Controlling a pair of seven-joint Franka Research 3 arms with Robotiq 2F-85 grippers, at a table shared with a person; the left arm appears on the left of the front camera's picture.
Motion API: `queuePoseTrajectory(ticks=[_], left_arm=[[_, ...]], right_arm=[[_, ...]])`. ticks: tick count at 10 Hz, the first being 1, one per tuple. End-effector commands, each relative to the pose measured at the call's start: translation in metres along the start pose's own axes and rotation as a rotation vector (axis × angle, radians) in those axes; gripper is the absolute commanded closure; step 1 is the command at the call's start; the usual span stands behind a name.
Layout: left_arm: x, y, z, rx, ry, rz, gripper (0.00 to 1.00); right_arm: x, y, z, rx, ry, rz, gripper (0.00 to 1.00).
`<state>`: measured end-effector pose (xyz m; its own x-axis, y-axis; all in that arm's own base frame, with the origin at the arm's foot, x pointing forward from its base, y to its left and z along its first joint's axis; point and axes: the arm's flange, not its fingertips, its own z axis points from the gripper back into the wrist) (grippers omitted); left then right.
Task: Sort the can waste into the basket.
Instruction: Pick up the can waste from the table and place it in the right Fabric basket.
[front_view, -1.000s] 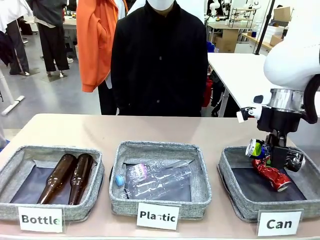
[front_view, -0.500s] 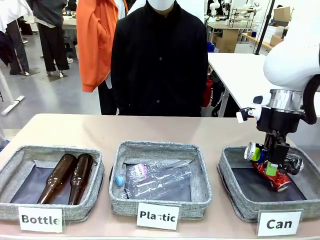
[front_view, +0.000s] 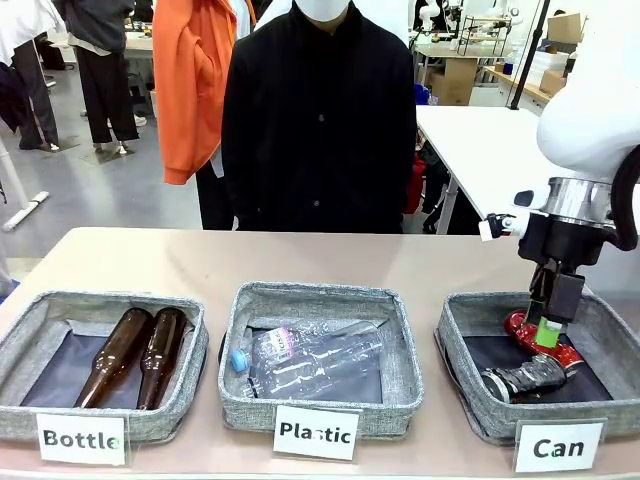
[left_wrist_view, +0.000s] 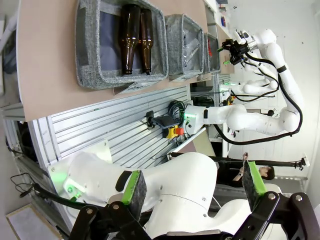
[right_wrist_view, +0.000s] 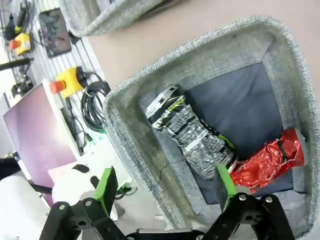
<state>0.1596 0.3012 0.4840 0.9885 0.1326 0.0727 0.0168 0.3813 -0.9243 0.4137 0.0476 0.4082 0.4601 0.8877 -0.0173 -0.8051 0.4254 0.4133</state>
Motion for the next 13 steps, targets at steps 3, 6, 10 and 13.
queuePoseTrajectory(ticks=[3,6,10,13], left_arm=[[-0.003,-0.001,0.001,0.002,0.012,-0.005,0.0],[-0.003,-0.001,0.001,0.002,0.012,-0.005,0.0],[-0.003,-0.001,0.001,0.002,0.012,-0.005,0.0],[-0.003,-0.001,0.001,0.002,0.012,-0.005,0.0]], right_arm=[[-0.019,-0.006,0.016,-0.036,-0.643,-0.175,0.0],[-0.088,-0.001,0.03,0.08,-1.466,-0.242,0.0],[-0.115,-0.004,0.044,0.202,-1.195,-0.326,0.0],[-0.115,-0.004,0.044,0.202,-1.195,-0.326,0.0]])
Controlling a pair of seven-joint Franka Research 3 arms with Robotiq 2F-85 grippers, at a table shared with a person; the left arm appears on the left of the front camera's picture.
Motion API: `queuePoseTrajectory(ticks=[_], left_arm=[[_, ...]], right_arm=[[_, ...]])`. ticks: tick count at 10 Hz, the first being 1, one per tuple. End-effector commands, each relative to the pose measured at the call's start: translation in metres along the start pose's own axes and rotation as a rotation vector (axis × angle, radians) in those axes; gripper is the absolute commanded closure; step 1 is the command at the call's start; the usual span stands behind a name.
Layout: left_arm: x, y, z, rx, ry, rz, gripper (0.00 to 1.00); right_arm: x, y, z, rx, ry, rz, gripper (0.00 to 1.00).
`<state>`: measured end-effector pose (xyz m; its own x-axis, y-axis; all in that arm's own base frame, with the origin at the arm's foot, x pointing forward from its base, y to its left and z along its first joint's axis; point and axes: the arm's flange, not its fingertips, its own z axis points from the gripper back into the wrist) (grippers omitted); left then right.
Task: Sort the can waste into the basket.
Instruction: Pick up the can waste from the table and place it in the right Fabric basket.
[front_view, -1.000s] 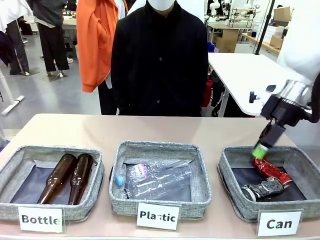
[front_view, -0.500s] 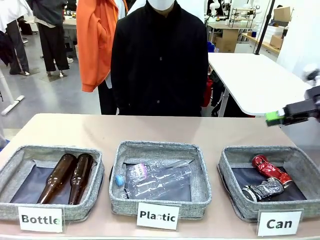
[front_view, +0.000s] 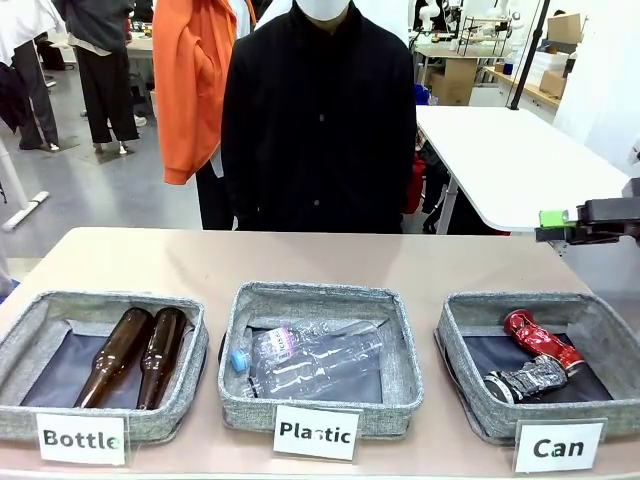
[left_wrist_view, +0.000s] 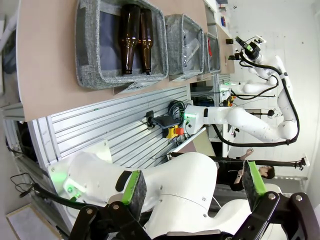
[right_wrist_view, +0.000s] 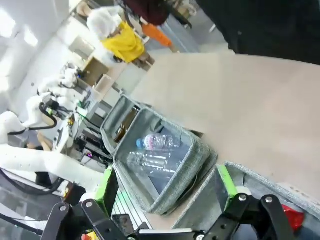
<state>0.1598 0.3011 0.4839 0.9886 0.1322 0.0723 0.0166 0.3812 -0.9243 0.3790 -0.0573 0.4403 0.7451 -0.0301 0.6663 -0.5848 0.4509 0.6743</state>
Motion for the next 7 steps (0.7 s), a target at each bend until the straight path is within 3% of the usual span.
queuePoseTrajectory(ticks=[1,7], left_arm=[[-0.0031,-0.0009,0.0011,0.002,0.012,-0.005,0.0],[-0.0031,-0.0009,0.0011,0.002,0.012,-0.005,0.0]], right_arm=[[0.0073,0.0016,0.0079,-0.018,0.027,-0.016,0.0],[0.0073,0.0016,0.0079,-0.018,0.027,-0.016,0.0]])
